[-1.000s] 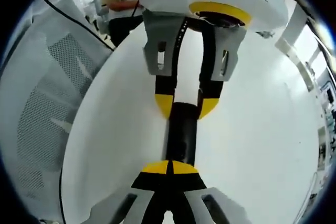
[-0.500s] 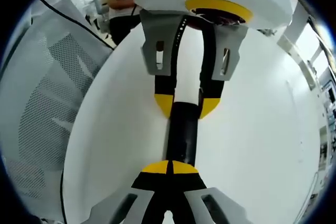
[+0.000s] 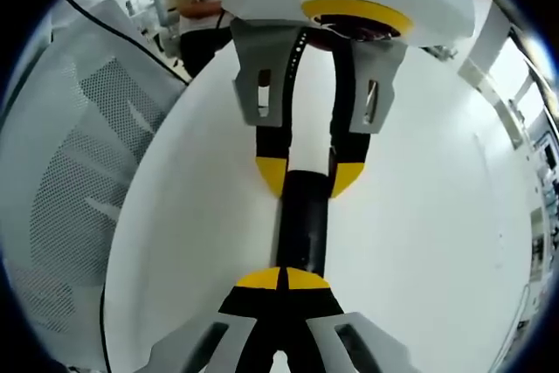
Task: Press the specified remote control buttons in sequence, fully releasing each button before pressing the next.
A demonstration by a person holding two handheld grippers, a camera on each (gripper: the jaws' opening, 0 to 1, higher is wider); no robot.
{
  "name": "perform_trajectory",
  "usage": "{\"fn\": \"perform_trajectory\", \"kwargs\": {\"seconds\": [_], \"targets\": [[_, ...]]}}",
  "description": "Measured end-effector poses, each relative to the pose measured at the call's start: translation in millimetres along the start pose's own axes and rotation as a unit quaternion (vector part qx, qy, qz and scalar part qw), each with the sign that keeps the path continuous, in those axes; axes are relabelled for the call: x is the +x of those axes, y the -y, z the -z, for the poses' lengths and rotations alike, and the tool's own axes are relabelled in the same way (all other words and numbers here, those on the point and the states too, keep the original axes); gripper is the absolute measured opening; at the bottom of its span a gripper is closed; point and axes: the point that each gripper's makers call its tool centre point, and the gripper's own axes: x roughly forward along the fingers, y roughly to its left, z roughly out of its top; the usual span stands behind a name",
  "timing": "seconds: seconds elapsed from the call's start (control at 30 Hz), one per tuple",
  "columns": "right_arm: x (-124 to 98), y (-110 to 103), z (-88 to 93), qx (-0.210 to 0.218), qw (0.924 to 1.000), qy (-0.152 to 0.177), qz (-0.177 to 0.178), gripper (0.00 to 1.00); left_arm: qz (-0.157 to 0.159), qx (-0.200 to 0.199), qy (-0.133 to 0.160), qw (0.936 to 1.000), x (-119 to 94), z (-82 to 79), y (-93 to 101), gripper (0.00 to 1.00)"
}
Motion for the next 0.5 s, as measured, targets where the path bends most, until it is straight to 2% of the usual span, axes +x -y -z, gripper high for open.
{"fn": "perform_trajectory", "kwargs": {"seconds": [0.2,0.5], "targets": [[-3,0,0.2,0.003,0.9999,0.010,0.002,0.00,-0.001,0.000,0.000,1.0000,0,-0.1,-0.4,0.23],[-27,10,-11.1,-0.003,0.9993,0.026,0.027,0.00,0.001,0.000,0.000,1.0000,1,-0.8,-0.3,0.23]]}}
